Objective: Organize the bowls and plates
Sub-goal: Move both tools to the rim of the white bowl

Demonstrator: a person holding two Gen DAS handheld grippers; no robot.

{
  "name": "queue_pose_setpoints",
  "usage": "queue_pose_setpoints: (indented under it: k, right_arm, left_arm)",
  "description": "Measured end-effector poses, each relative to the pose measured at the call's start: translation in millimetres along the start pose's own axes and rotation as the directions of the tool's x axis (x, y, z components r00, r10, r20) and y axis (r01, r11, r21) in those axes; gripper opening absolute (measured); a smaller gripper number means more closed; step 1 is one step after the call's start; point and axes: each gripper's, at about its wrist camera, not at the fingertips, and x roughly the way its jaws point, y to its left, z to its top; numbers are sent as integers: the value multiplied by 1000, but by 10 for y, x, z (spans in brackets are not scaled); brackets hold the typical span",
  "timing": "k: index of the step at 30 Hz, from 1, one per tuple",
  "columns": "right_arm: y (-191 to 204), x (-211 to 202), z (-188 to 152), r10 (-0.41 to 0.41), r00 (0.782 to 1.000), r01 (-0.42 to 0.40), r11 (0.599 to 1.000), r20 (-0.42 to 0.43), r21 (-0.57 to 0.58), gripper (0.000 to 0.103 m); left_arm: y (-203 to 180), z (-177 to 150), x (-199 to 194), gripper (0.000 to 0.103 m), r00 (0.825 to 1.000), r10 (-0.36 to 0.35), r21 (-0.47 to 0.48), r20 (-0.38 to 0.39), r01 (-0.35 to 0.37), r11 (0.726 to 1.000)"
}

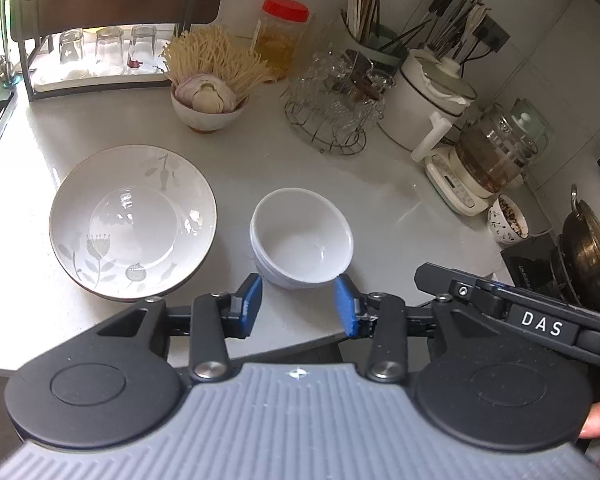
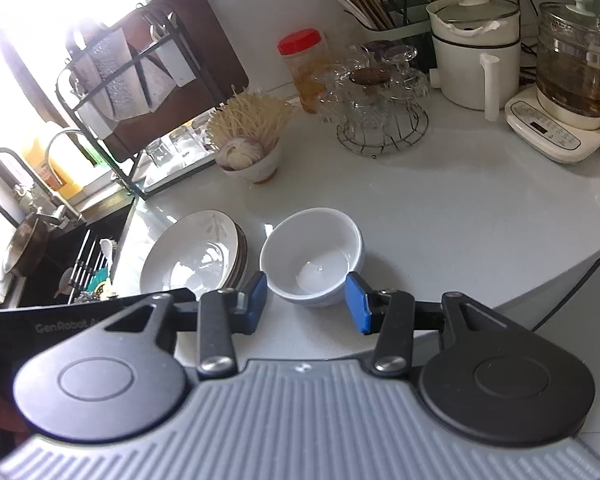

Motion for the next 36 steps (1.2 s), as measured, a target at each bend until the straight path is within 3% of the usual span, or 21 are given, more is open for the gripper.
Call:
queue_pose_setpoints:
  k: [2, 8, 10, 17, 28, 34, 36]
  right_arm:
    - [-28, 46, 14, 1, 1000, -1, 1000, -6, -1, 50]
    - [-218, 187, 154, -34, 999, 34, 999, 0, 42, 83]
    - [-299, 275, 204, -51, 999, 51, 996, -6, 78, 85]
    - [-579, 628, 339, 0, 997, 11, 989, -72, 146, 85]
    - [-885, 1252, 409, 88, 976, -44, 975, -198, 218, 79]
    - [-930, 1536, 378, 136, 954, -71, 968, -267, 239, 68]
    - [-924, 1631, 363, 152, 945, -80, 966, -290, 247, 56]
  left_arm:
    - [20, 32, 59, 50, 1000, 1, -6, -7, -1, 1000]
    - [64, 141, 289, 54, 999, 8, -41, -42, -10, 999]
    - [86, 184, 355, 54, 999, 16, -42, -48, -18, 999]
    - [180, 336, 697, 55, 997, 21, -101, -77, -29, 994]
    - [217, 567, 1302, 55, 991, 49, -87, -126, -60, 994]
    - [214, 575, 1520, 55, 982, 84, -90, -171, -101, 991]
    - [216, 561, 1577, 55, 978, 88, -94, -187, -107, 990]
